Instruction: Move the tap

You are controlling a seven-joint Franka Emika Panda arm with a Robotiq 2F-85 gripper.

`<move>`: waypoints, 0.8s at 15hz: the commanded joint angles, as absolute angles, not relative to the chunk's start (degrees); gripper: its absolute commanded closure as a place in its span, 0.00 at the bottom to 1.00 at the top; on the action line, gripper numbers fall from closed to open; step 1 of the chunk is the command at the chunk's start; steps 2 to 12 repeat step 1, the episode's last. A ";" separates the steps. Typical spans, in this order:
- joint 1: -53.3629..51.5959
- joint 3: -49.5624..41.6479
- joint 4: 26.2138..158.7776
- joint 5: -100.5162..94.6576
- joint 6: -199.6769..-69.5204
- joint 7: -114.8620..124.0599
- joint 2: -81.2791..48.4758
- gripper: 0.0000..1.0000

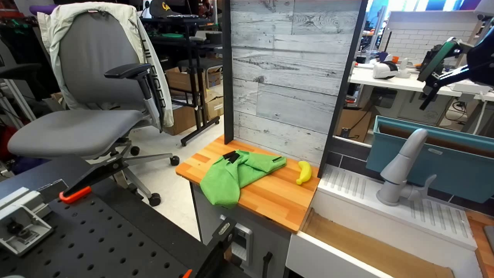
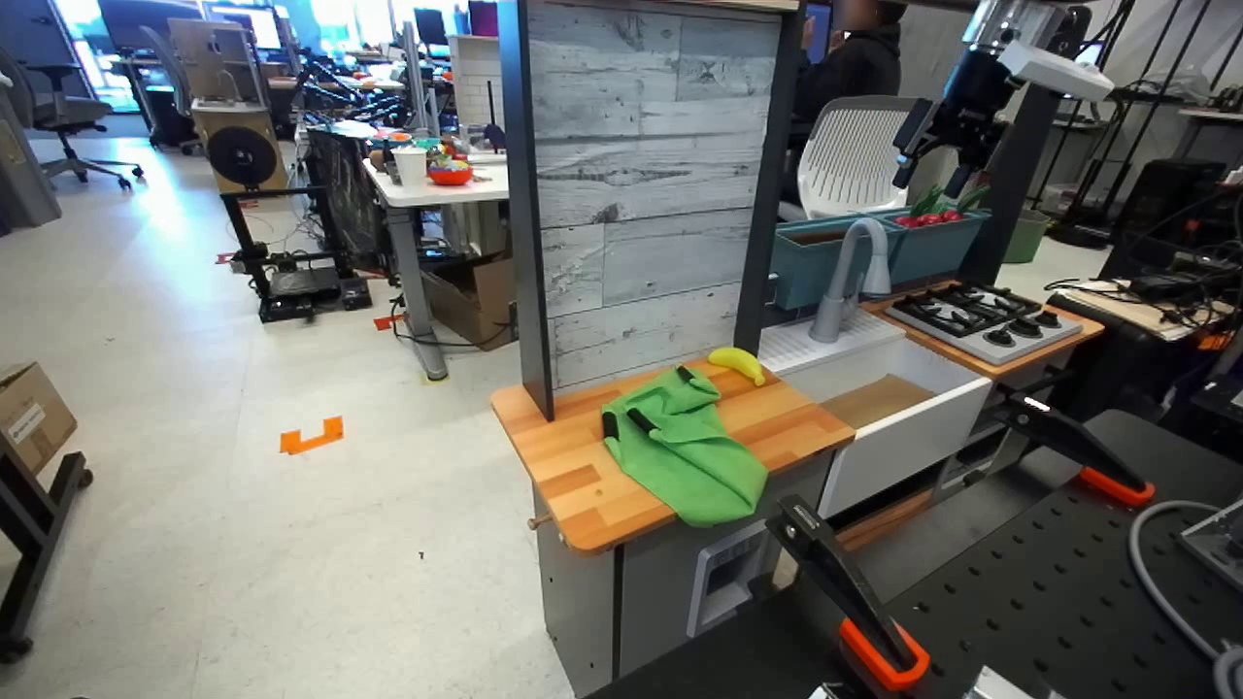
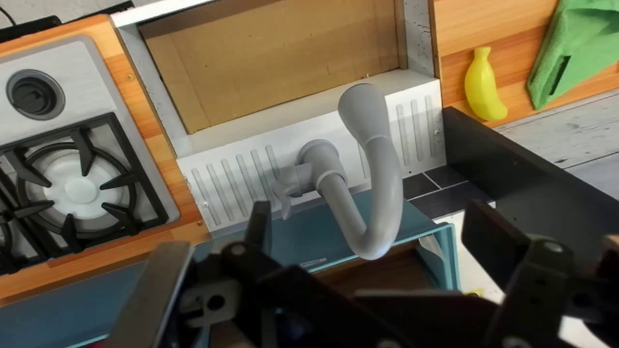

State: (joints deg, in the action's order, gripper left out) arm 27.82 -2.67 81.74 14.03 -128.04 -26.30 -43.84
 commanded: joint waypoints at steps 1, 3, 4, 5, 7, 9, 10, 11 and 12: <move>28.04 -2.43 81.32 13.78 -127.84 -26.19 -44.26 0.00; 28.04 -2.43 81.32 13.78 -127.84 -26.19 -44.26 0.00; 28.04 -2.43 81.32 13.78 -127.84 -26.19 -44.26 0.00; 28.04 -2.43 81.32 13.78 -127.84 -26.19 -44.26 0.00; 28.04 -2.43 81.32 13.78 -127.84 -26.19 -44.26 0.00; 28.04 -2.43 81.32 13.78 -127.84 -26.19 -44.26 0.00; 28.04 -2.43 81.32 13.78 -127.84 -26.19 -44.26 0.00; 28.04 -2.43 81.32 13.78 -127.84 -26.19 -44.26 0.00; 28.04 -2.43 81.32 13.78 -127.84 -26.19 -44.26 0.00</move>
